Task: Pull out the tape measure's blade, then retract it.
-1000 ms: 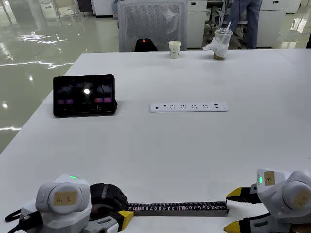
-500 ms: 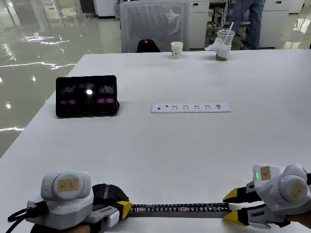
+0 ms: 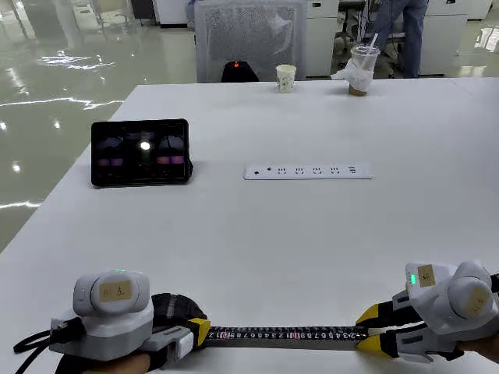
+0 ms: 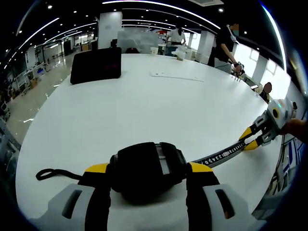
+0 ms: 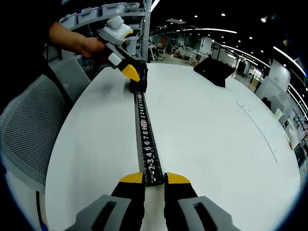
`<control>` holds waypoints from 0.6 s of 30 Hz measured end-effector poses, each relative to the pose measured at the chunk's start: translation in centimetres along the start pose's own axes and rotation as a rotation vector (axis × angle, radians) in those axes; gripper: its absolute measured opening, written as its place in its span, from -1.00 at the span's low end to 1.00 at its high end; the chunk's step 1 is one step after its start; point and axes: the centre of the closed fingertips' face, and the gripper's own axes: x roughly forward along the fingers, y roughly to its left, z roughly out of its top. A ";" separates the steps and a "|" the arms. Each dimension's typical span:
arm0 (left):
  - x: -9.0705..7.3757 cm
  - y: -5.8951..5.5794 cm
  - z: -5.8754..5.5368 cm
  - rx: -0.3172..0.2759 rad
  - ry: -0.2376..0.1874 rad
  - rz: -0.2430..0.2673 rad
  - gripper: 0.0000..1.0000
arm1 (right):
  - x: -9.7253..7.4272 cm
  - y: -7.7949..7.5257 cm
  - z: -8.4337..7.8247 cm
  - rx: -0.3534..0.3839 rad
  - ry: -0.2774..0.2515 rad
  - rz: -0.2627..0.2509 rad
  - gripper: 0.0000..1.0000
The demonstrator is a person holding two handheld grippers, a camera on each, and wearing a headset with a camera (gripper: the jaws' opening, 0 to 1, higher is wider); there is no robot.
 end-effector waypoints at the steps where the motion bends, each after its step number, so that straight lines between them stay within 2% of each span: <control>1: 0.0 0.0 0.0 -0.003 0.000 0.004 0.18 | 0.0 0.0 0.0 -0.003 0.000 0.000 -0.77; 14: 0.2 0.1 0.1 -0.032 0.008 0.046 0.21 | 0.0 0.1 0.0 -0.002 0.008 0.000 -0.78; 18: 0.2 0.1 0.1 -0.032 0.022 0.051 0.19 | 0.0 0.1 0.0 0.000 0.010 0.001 -0.79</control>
